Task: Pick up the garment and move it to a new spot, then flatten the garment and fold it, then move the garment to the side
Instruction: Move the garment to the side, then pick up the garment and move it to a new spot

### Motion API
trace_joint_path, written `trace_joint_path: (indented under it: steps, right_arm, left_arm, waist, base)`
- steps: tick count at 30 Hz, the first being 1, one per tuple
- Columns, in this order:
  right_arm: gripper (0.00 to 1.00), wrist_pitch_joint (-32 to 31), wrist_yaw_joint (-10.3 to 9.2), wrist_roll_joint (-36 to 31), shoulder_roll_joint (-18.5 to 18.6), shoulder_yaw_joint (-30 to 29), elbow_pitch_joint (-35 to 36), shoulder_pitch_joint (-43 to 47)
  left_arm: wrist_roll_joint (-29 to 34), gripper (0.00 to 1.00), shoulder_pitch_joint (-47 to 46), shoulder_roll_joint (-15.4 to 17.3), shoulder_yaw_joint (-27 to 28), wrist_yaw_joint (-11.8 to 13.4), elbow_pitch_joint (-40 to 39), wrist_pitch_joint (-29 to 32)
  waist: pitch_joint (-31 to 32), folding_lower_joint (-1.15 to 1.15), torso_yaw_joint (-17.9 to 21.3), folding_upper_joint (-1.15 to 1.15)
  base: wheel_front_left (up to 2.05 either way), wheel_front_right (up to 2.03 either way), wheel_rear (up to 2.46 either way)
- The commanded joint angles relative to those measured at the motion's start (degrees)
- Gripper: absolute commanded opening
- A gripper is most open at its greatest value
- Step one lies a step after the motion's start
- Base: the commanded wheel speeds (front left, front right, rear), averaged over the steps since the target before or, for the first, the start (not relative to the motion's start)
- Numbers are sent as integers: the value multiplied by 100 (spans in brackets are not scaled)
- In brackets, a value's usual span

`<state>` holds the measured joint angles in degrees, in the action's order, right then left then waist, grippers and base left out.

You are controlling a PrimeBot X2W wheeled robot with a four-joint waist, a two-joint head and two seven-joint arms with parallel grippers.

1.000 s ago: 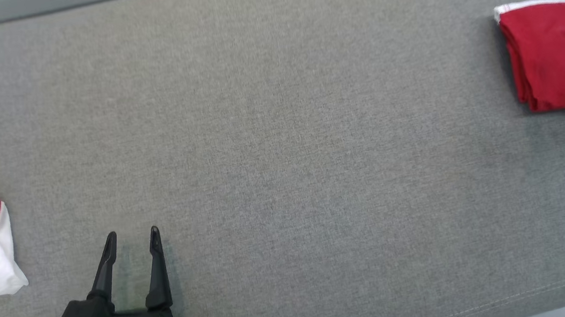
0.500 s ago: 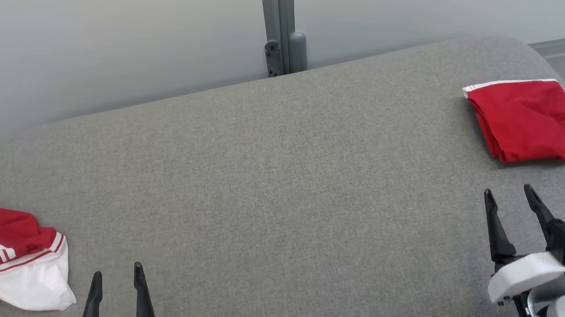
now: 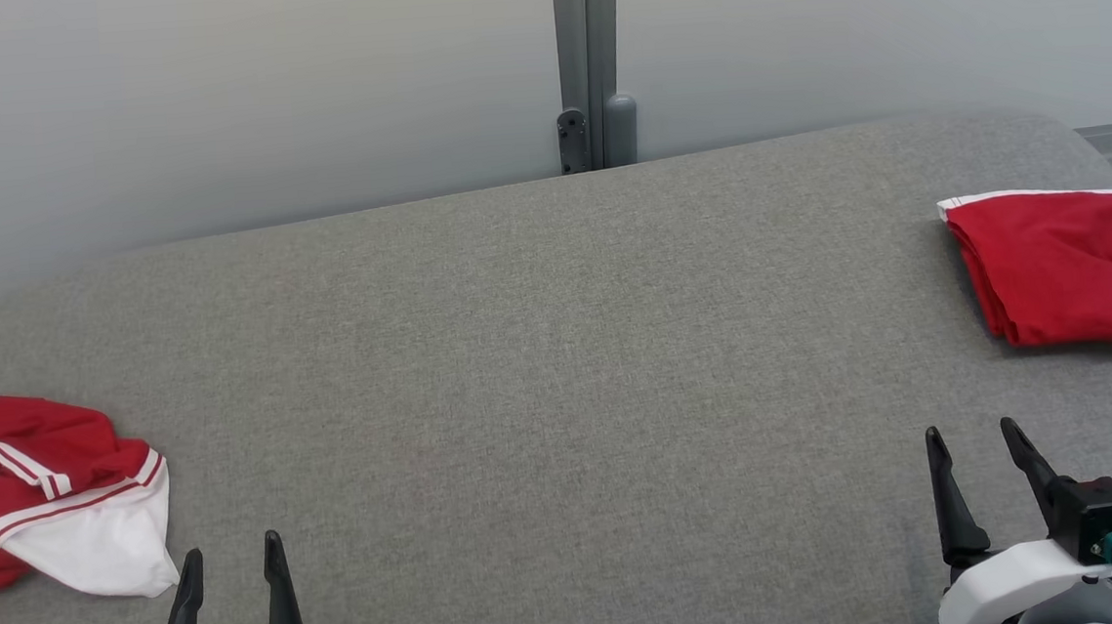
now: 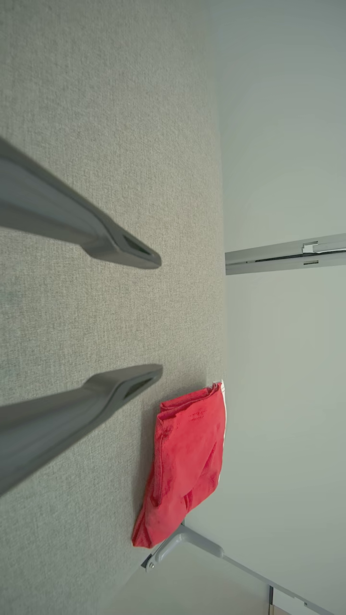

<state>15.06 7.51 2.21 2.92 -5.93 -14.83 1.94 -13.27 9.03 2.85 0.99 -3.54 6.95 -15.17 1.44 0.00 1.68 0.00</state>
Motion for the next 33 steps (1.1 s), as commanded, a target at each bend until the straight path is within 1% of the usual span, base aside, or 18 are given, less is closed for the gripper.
trace_joint_path:
  steps: [1, 8, 12, 15, 18, 23, 26, 29, 33]
  right_arm:
    - [100, 16, -4, 41, 5, 16, -16, -28]
    - [100, 16, -4, 40, 3, 64, -4, -38]
    - [100, 16, -4, 43, 3, 3, 58, 11]
    - [100, 16, -4, 49, 2, -20, 80, 136]
    - [100, 16, -4, 77, 3, -8, 100, 195]
    - [100, 16, -4, 216, 1, 142, 123, 190]
    - [100, 16, -4, 276, 0, 289, 119, 117]
    - [100, 17, -4, 294, 6, 446, 97, 52]
    - [100, 16, -4, 298, 8, 523, 73, 64]
  left_arm:
    - [4, 100, 41, 10, -7, 2, 3, 4]
    - [-10, 100, 19, 10, -32, 5, 18, 4]
    - [-26, 100, -84, 10, -85, 2, 37, 4]
    - [-35, 100, -152, 11, -140, 8, 33, 4]
    - [-23, 100, -169, 12, -183, 5, 31, 4]
    - [-39, 100, -5, 11, -79, 2, 60, 4]
    - [3, 100, 94, 13, 32, -12, 21, 4]
    - [10, 100, 184, 10, 126, -37, 1, 4]
    - [7, 100, 238, 10, 187, -71, -17, 4]
  waist:
    - [1, 0, -7, 0]
    - [-19, 0, -64, 0]
    - [-28, 0, -246, 0]
    - [-5, 0, -564, 0]
    - [33, 0, -1047, 0]
    - [120, 0, -1883, 0]
    - [172, 0, -2280, 0]
    - [198, 0, -2500, 0]
    - [201, 0, -2561, 0]
  base:
    - [0, 0, 0]
    - [0, 0, 0]
    - [0, 0, 0]
    - [0, 0, 0]
    - [0, 0, 0]
    - [0, 0, 0]
    - [0, 0, 0]
    - [0, 0, 0]
    - [0, 0, 0]
